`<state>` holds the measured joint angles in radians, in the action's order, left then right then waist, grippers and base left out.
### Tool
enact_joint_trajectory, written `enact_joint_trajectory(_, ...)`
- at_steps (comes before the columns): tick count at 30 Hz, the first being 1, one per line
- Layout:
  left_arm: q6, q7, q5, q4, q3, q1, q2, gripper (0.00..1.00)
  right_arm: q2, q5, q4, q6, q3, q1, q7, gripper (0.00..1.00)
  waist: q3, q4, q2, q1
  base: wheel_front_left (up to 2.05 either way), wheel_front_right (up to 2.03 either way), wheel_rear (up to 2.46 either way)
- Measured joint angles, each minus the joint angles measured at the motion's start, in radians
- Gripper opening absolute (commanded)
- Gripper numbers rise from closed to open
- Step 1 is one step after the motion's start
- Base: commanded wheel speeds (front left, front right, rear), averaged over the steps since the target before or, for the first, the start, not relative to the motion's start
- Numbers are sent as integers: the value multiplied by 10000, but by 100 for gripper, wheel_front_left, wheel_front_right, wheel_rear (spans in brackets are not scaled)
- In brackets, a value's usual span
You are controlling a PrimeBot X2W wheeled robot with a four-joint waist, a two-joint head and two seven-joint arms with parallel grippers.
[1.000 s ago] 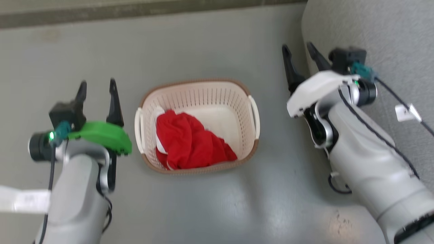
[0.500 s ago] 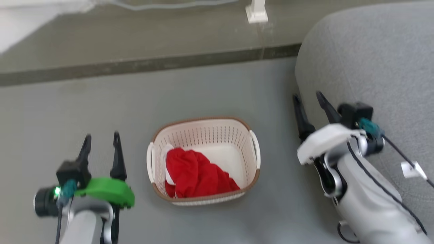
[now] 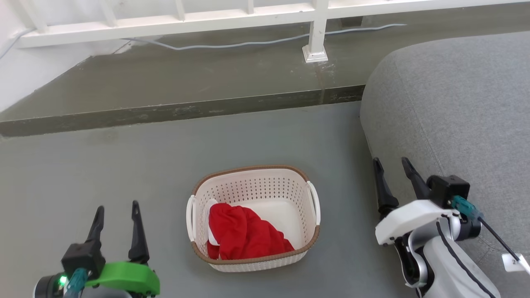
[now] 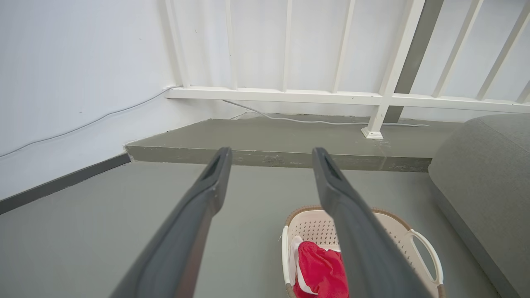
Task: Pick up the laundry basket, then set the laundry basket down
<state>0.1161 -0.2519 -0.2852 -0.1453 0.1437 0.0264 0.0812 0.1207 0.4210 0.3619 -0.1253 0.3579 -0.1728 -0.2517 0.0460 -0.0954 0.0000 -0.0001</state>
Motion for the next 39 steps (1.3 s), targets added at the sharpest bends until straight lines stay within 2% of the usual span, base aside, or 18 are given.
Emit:
enact_joint_trajectory(15,2,0,192,1026,-430,883,-115,100,-257,-721,-1141,-2,-662,987,0,100,-148,-45,0,0,0,0,0)
enact_joint_trajectory(39,4,0,548,1337,-441,1642,-232,100,-502,-1156,-1689,-2,-895,1896,0,100,-438,-34,0,0,0,0,0)
